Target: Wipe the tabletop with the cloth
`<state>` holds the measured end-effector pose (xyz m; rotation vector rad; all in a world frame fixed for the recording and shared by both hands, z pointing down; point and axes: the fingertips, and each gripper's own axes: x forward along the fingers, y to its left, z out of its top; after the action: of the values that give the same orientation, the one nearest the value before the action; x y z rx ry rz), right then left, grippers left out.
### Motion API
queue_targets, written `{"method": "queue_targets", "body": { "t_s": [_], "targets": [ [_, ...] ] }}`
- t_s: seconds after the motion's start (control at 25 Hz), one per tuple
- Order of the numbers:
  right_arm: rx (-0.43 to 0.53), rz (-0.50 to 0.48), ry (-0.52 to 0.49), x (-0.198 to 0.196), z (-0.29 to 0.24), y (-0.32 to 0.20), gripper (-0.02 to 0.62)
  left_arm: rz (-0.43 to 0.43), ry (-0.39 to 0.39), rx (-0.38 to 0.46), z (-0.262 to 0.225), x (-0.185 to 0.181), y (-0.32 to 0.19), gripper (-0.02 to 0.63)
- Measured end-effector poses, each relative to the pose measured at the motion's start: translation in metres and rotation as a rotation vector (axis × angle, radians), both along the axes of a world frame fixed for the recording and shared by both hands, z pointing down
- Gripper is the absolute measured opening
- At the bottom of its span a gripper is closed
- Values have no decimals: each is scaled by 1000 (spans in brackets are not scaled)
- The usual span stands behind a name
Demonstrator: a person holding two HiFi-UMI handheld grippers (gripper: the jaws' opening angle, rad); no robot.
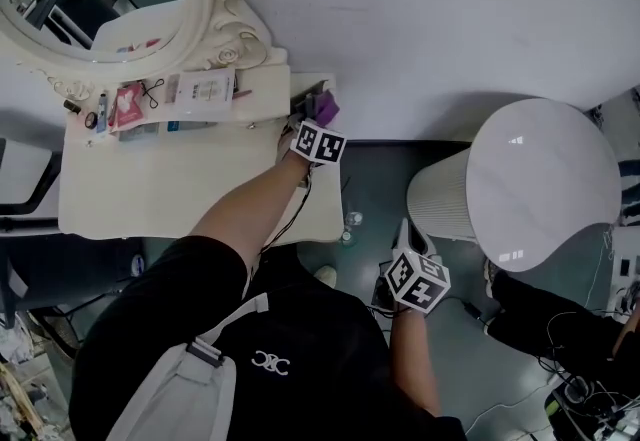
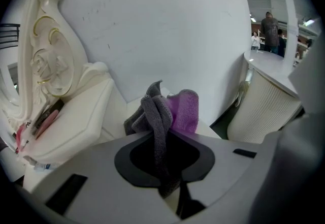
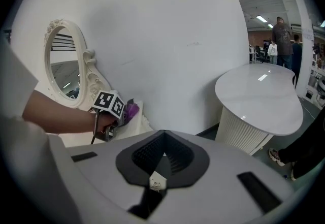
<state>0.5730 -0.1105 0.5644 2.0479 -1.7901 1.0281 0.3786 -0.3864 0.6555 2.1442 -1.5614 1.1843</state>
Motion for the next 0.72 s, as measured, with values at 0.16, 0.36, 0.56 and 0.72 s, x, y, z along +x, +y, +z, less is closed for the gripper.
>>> {"method": "queue_targets", "body": {
  "t_s": [0.16,0.36,0.56,0.72],
  "targets": [
    [28,-35,-5,-1,-6,3,3,-4,4,-12,1,-11,29,51],
    [66,-84,-10,-7,-15,9,3,30,8,-44,1,-23,65,51],
    [70,-137,-17,-18,-10,23,3,81,33,-109,3,-32,98,51],
    [44,-188,-27,-29,-2,35,3,112,43,-120,2,-38,127,51]
  ]
}}
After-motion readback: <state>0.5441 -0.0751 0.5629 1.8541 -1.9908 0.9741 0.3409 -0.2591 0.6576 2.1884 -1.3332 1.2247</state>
